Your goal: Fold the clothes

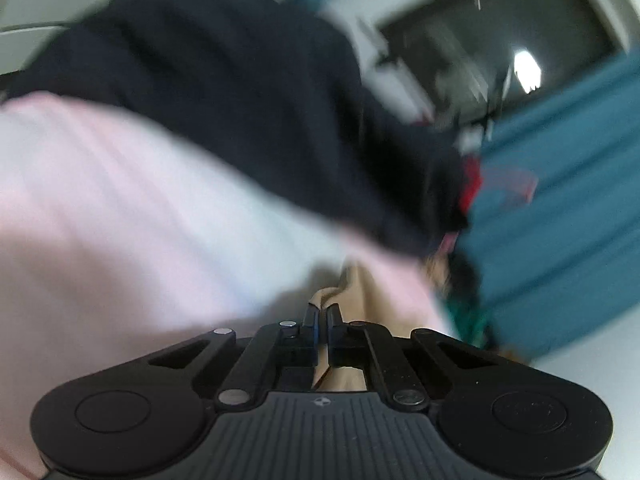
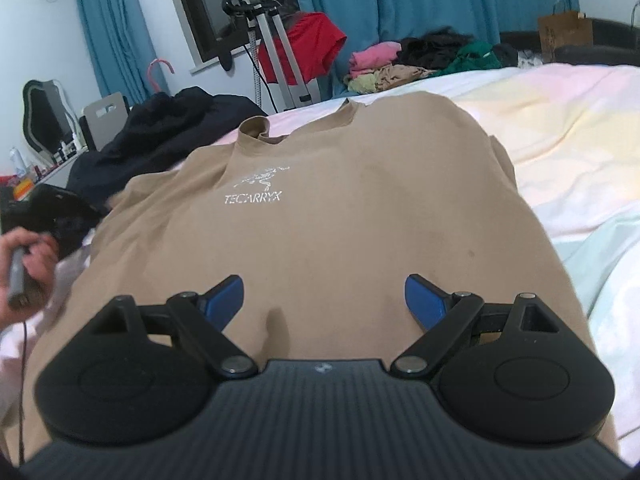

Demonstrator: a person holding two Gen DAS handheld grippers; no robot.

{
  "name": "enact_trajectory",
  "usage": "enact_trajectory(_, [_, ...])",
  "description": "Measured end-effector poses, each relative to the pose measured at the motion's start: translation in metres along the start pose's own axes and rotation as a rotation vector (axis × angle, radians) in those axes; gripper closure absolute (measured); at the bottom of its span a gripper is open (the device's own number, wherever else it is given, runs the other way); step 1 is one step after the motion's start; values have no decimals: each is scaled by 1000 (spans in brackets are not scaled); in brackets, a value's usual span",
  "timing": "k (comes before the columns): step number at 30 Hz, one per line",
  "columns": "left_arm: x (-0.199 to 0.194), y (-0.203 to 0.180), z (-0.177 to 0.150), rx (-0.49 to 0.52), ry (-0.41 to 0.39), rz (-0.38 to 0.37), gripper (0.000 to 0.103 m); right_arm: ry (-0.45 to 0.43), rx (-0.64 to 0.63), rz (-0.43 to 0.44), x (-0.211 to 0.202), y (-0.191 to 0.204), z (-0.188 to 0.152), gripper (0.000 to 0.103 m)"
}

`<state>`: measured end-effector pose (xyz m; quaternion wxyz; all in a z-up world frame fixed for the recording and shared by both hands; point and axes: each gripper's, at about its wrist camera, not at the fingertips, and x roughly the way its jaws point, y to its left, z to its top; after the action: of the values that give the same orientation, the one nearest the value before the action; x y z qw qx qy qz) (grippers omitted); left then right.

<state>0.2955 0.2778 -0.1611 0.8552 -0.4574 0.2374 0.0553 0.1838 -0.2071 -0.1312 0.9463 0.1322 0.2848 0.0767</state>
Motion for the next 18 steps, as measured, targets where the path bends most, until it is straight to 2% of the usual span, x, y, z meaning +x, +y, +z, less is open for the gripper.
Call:
enact_trajectory(2, [-14, -10, 13, 61, -79, 81, 99, -2, -8, -3, 1, 2, 0, 14])
enact_trajectory(4, [-26, -21, 17, 170, -162, 168, 98, -7, -19, -6, 1, 3, -1, 14])
enact_trajectory(6, [-34, -22, 14, 206, -202, 215, 95, -10, -17, -4, -1, 4, -1, 14])
enact_trajectory(8, [-42, -20, 11, 229, -232, 254, 87, -13, -17, -2, -4, 4, -1, 14])
enact_trajectory(10, [-46, -4, 11, 128, -166, 220, 82, -22, -28, -1, -7, 7, 0, 14])
enact_trajectory(14, [-56, 29, 10, -87, -39, 163, 57, -34, -45, 3, -14, 13, 1, 14])
enact_trajectory(15, [-59, 38, 8, -147, -9, 153, 54, -33, -48, 6, -15, 14, 1, 14])
enact_trajectory(17, [-59, 51, 3, -256, 65, 101, 39, -28, -55, 14, -17, 17, 0, 14])
enact_trajectory(18, [-56, 54, -1, -297, 112, 69, 36, -26, -59, 18, -18, 18, -1, 14])
